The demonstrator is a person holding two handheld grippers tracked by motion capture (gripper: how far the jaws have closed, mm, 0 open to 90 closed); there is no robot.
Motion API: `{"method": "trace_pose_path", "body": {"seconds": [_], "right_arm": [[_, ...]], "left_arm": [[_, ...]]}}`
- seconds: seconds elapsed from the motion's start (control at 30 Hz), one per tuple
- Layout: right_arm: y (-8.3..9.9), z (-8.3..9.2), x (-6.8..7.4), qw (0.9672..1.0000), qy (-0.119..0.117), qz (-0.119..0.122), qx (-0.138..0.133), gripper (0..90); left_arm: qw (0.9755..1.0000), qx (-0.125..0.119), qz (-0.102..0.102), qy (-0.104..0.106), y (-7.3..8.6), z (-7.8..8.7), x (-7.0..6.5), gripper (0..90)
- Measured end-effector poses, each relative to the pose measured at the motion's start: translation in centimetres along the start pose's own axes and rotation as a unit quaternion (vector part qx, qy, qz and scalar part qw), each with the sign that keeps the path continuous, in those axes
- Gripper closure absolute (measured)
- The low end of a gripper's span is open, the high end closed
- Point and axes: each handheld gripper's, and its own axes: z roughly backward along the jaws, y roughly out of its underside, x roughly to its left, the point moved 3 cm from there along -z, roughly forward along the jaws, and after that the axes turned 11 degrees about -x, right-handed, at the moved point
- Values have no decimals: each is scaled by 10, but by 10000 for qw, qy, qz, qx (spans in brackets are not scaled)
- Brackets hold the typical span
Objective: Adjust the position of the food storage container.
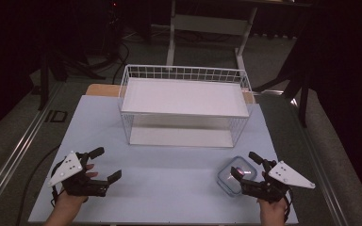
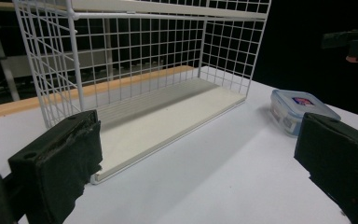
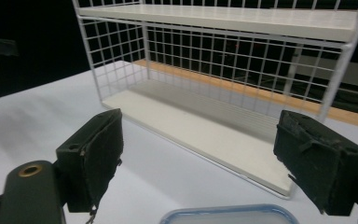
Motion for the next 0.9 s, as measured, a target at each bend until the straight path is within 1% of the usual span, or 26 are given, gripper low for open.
{"method": "trace_pose_path", "body": {"seconds": [0.1, 0.2, 0.23, 0.27, 0.33, 0.37, 0.4, 0.43, 0.47, 0.5, 0.57, 0.6, 0.63, 0.67, 0.7, 0.73, 0.77, 0.83, 0.87, 0.9], "right_arm": [[-2, -1, 4, 10000, -33, 25, 16, 156], [-4, -1, 7, 10000, -18, 94, -27, 155], [-5, -1, 8, 9999, -42, 121, -70, 155], [-11, -2, 9, 9998, -62, 140, -136, 155], [-15, -1, 10, 9996, 0, 237, -174, 156], [-17, -1, 10, 9996, 11, 254, -120, 155], [-19, 0, 10, 9997, 43, 238, -102, 155], [-21, 1, 9, 9997, 38, 184, -142, 155], [-22, 1, 8, 9999, 27, 123, -97, 150], [-23, 1, 7, 9999, 1, 117, -35, 134], [-22, 3, 2, 9999, -124, -49, 5, 139], [-20, 4, -1, 9999, -56, -137, 84, 162], [-17, 5, -4, 9995, -103, -187, 213, 213], [-14, 6, -7, 9991, -128, -190, 344, 227], [-10, 8, -10, 9988, -60, -188, 456, 234], [-6, 11, -14, 9983, -68, -218, 540, 282], [-2, 14, -16, 9977, -52, -235, 636, 313], [5, 22, -22, 9962, 84, -138, 853, 350], [8, 25, -24, 9954, 132, -160, 936, 393], [11, 29, -27, 9949, 150, -267, 966, 434]], "left_arm": [[10000, 22, -19, 10, 0, -1, -1, 16], [10000, 34, -37, 9, 1, -1, -2, 16], [10000, 31, -73, 36, 0, -2, -3, 16], [9999, 42, -79, 53, 0, -2, -3, 16], [9999, 45, -102, 72, 1, -2, -4, 16], [9999, 54, -95, 81, 1, -3, -3, 16], [9999, 52, -80, 79, 1, -3, -3, 16], [9999, 53, -51, 78, 1, -3, -2, 16], [9999, 50, -53, 75, 1, -3, -2, 16], [10000, 41, -62, 64, 1, -3, -2, 16], [9999, 38, -61, 70, 0, -4, -3, 16], [9999, 33, -82, 63, 1, -4, -3, 16], [9999, 41, -87, 81, 1, -4, -3, 16], [9999, 52, -79, 100, 1, -5, -4, 16], [9999, 70, -97, 100, 2, -6, -4, 16], [9998, 87, -112, 116, 2, -7, -5, 16], [9998, 98, -113, 130, 2, -8, -6, 16], [9998, 102, -127, 143, 3, -8, -6, 16], [9997, 108, -128, 153, 3, -9, -7, 16], [9997, 121, -110, 159, 3, -9, -7, 16]]}}
